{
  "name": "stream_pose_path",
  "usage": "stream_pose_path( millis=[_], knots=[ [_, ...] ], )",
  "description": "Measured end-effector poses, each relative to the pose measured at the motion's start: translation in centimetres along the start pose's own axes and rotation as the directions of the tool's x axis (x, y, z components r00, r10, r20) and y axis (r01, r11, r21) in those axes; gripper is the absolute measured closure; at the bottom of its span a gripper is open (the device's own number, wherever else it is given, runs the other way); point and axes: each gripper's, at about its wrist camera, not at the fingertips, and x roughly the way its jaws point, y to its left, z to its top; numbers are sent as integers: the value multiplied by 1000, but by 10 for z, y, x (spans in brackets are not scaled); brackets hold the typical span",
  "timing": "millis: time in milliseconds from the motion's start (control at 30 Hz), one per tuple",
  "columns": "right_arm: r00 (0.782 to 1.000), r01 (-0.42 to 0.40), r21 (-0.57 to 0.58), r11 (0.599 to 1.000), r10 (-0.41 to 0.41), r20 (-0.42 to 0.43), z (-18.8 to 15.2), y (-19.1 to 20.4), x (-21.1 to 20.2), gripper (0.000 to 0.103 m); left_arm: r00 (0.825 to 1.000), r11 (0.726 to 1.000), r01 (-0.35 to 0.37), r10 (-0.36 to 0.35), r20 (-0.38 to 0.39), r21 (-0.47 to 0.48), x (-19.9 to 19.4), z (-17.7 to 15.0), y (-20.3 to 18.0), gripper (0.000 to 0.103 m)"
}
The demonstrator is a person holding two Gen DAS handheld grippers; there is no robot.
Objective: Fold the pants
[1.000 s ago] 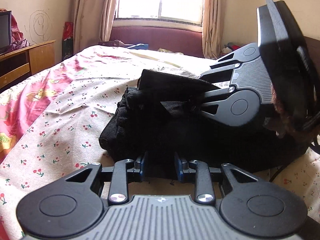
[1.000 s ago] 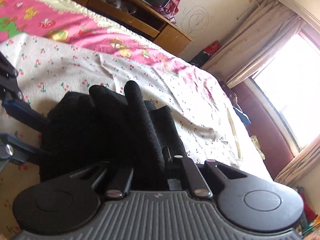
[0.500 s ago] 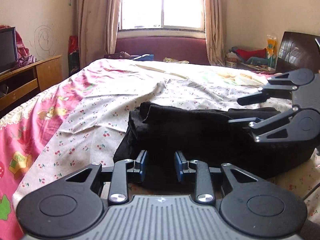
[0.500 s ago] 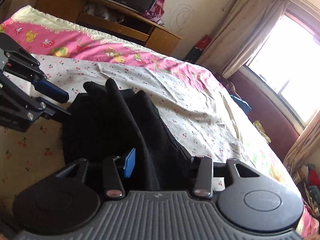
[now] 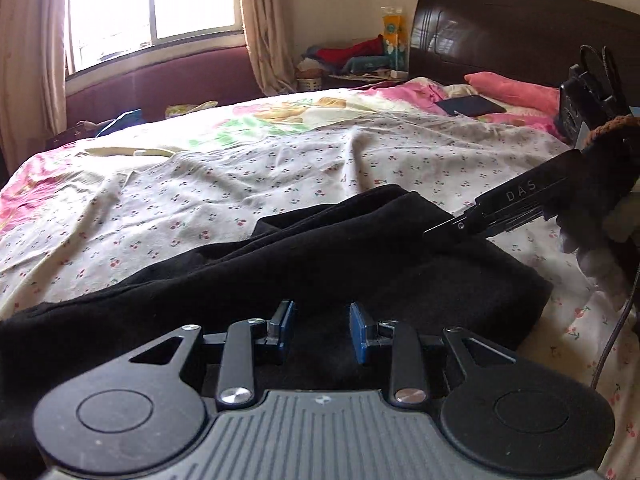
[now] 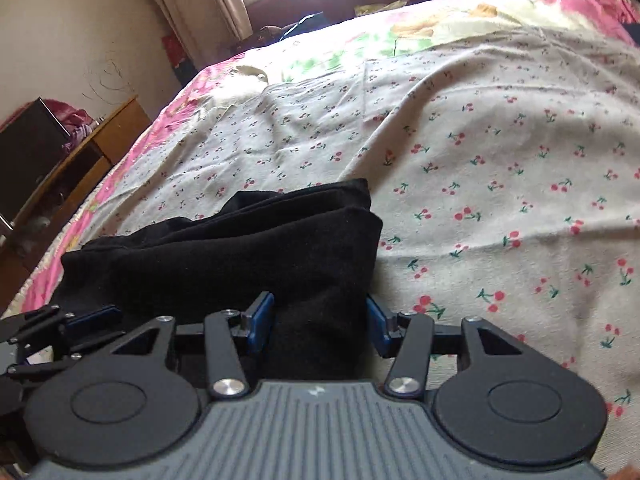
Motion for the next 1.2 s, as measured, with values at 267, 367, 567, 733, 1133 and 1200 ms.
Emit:
stream_pose_path(
  millis=[267,367,567,733,1133,1200],
  knots=[
    [979,-194,33,980,196,-53,-34,-16,-16,74,980,982,185,-180,-84,45,70,69,-29,57],
    [979,-199,-83,976,195,-60,-38,0,-25,75,980,978,176,-164,-110,115,87,81,-43,57],
    [983,-182,-234,955,179,-36,-55,10,-31,78,938,948,284,-245,-246,140,110,104,-55,57],
    [983,-179,-328,928,179,-29,-63,20,-33,79,869,928,346,-260,-420,140,134,113,-60,58],
    [983,-177,-352,919,180,-25,-65,21,-30,76,760,894,431,-284,-585,126,175,125,-65,47],
    [982,-182,-344,921,185,-26,-64,18,-29,76,749,884,443,-272,-604,151,180,122,-72,42]
  ],
)
